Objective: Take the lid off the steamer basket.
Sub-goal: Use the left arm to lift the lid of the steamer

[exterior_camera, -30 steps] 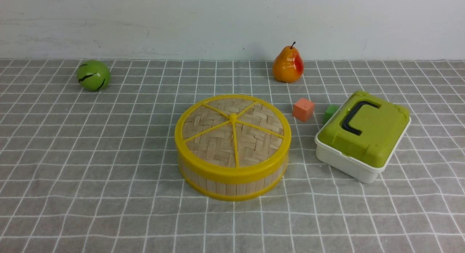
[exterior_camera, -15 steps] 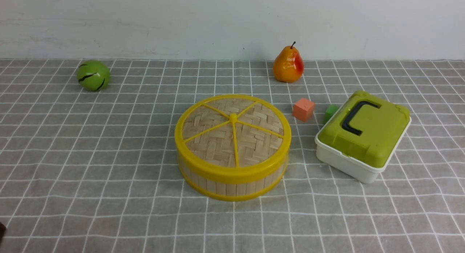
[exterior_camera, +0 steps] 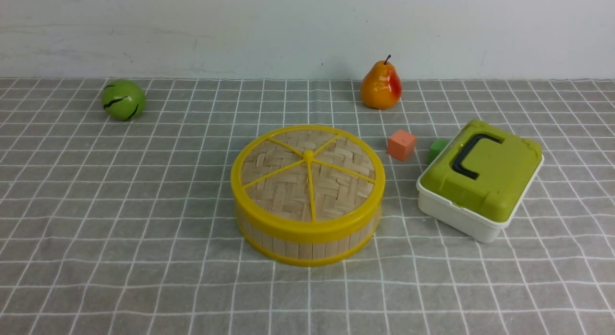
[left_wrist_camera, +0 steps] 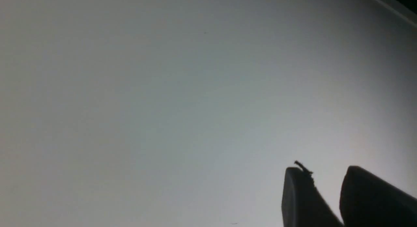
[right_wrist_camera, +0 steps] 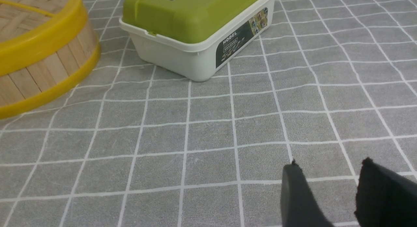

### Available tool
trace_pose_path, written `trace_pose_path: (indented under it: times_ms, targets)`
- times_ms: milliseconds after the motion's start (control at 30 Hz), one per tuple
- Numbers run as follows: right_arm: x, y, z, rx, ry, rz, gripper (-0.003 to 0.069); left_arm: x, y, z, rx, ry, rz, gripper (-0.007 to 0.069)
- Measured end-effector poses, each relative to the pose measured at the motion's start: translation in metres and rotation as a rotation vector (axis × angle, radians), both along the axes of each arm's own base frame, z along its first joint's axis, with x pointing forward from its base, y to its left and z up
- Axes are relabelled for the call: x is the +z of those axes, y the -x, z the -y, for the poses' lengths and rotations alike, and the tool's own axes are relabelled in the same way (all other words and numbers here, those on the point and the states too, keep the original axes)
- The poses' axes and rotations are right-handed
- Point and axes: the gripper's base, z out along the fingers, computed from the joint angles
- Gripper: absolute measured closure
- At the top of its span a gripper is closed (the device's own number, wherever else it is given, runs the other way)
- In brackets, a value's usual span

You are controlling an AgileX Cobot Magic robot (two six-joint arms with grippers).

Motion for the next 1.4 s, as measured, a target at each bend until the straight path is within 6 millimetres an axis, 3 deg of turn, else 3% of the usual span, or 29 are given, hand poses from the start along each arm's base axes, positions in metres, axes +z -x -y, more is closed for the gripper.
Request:
trace_pose_path:
  times_ms: [33, 100, 200, 333, 367, 467, 500, 567, 600, 700, 933, 967, 1033, 1067, 1200, 1267, 1300, 1400]
  targets:
    - [0.000, 0.000, 0.000, 0.000, 0.000, 0.000, 0.0418, 0.026, 0.008, -0.001, 0.002, -0.006, -0.031, 0.0502]
    - [0.000, 0.000, 0.000, 0.000, 0.000, 0.000, 0.0418, 0.058, 0.011, -0.001, 0.047, -0.066, -0.104, 0.0578]
    - [0.000, 0.000, 0.000, 0.000, 0.000, 0.000, 0.0418, 0.088, -0.002, 0.001, 0.134, -0.187, -0.196, 0.0637]
    - [0.000, 0.000, 0.000, 0.000, 0.000, 0.000, 0.0418, 0.111, -0.058, 0.007, 0.208, -0.337, -0.357, 0.0637]
    - [0.000, 0.000, 0.000, 0.000, 0.000, 0.000, 0.0418, 0.111, -0.061, 0.007, 0.207, -0.339, -0.368, 0.0637]
    - [0.000, 0.000, 0.000, 0.000, 0.000, 0.000, 0.0418, 0.115, -0.116, 0.014, 0.117, -0.303, -0.606, 0.0637]
    - [0.000, 0.000, 0.000, 0.000, 0.000, 0.000, 0.0418, 0.116, -0.118, 0.014, 0.115, -0.299, -0.609, 0.0637]
    - [0.000, 0.000, 0.000, 0.000, 0.000, 0.000, 0.0418, 0.122, -0.151, 0.020, 0.050, -0.297, -0.783, 0.0637]
    - [0.000, 0.000, 0.000, 0.000, 0.000, 0.000, 0.0418, 0.121, -0.154, 0.021, 0.039, -0.298, -0.810, 0.0637]
    - [0.000, 0.000, 0.000, 0.000, 0.000, 0.000, 0.0418, 0.130, -0.193, 0.031, -0.062, -0.312, -1.040, 0.0637]
    - [0.000, 0.000, 0.000, 0.000, 0.000, 0.000, 0.0418, 0.137, -0.256, 0.059, -0.354, -0.408, -1.366, 0.0637]
    - [0.000, 0.000, 0.000, 0.000, 0.000, 0.000, 0.0418, 0.139, -0.254, 0.060, -0.364, -0.417, -1.364, 0.0637]
    - [0.000, 0.000, 0.000, 0.000, 0.000, 0.000, 0.0418, 0.133, -0.274, 0.078, -0.542, -0.465, -1.468, 0.0637]
    - [0.000, 0.000, 0.000, 0.000, 0.000, 0.000, 0.0418, 0.133, -0.276, 0.080, -0.544, -0.470, -1.466, 0.0637]
    - [0.000, 0.000, 0.000, 0.000, 0.000, 0.000, 0.0418, 0.121, -0.299, 0.131, -0.704, -0.658, -1.519, 0.0637]
    - [0.000, 0.000, 0.000, 0.000, 0.000, 0.000, 0.0418, 0.113, -0.305, 0.158, -0.687, -0.767, -1.532, 0.0637]
    - [0.000, 0.000, 0.000, 0.000, 0.000, 0.000, 0.0418, 0.112, -0.306, 0.161, -0.683, -0.773, -1.537, 0.0637]
    - [0.000, 0.000, 0.000, 0.000, 0.000, 0.000, 0.0418, 0.090, -0.318, 0.205, -0.557, -0.926, -1.577, 0.0637]
